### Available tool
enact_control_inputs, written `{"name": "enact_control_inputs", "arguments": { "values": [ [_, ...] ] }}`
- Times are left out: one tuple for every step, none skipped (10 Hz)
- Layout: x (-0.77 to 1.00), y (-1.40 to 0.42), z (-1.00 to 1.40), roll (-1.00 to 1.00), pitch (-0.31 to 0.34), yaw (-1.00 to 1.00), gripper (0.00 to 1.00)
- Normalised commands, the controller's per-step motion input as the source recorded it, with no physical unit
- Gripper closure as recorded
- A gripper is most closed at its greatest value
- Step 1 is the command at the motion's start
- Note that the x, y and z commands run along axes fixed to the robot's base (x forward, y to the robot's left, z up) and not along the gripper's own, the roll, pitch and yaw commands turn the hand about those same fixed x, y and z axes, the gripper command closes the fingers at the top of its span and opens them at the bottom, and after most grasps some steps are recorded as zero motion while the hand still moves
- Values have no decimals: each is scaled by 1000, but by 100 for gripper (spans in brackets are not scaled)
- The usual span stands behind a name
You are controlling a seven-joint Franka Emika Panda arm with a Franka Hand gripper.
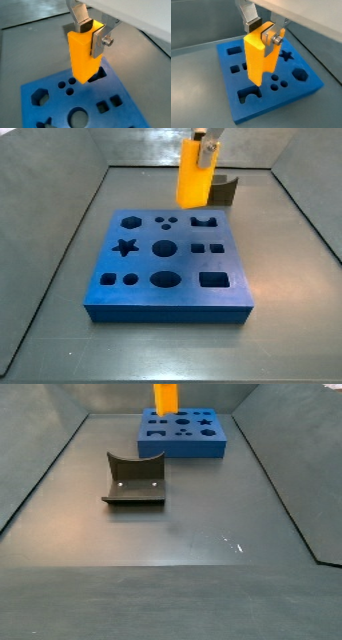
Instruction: Insert the arch object.
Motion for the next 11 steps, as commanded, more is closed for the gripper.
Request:
{"name": "enact_control_inputs", "arguments": {
  "values": [
    [0, 0, -189, 0, 0, -1000, 100],
    [0, 0, -191, 0, 0, -1000, 100],
    [6, 0, -254, 11, -3, -1000, 100],
    [91, 31, -331, 63, -10, -991, 100],
    [137, 43, -337, 79, -11, -963, 100],
    [360, 140, -280, 114, 0, -786, 100],
    [349, 109, -234, 134, 0, -406, 100],
    [117, 131, -200, 80, 16, 43, 100],
    [163, 57, -231, 77, 0, 26, 100],
    [303, 0, -243, 57, 0, 0, 100],
    [429, 0, -300, 0, 0, 54, 100]
  ]
}}
